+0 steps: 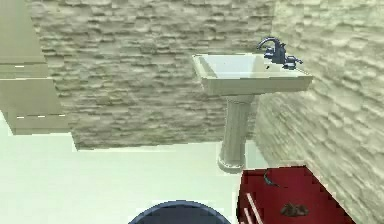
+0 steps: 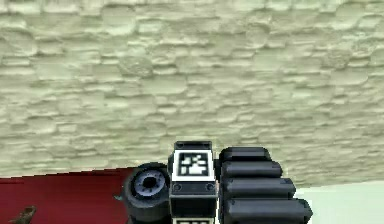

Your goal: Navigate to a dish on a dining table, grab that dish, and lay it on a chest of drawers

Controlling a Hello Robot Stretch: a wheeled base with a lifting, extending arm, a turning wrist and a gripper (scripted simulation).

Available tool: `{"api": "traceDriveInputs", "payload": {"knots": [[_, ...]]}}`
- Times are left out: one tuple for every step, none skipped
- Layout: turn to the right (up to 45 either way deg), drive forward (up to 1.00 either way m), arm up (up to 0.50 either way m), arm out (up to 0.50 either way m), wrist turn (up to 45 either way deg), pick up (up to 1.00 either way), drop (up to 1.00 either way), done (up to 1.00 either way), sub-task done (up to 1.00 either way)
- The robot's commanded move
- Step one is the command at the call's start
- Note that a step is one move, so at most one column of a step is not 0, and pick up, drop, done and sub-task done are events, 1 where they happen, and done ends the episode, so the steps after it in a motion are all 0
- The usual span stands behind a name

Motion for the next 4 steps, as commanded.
{"api": "traceDriveInputs", "payload": {"knots": [[0.0, 0.5, 0.0, 0.0, 0.0, 0.0, 0.0, 0.0, 0.0], [-45.0, 0.0, 0.0, 0.0, 0.0, 0.0, 0.0, 0.0, 0.0], [-45.0, 0.0, 0.0, 0.0, 0.0, 0.0, 0.0, 0.0, 0.0], [-18.0, 0.0, 0.0, 0.0, 0.0, 0.0, 0.0, 0.0, 0.0]]}}
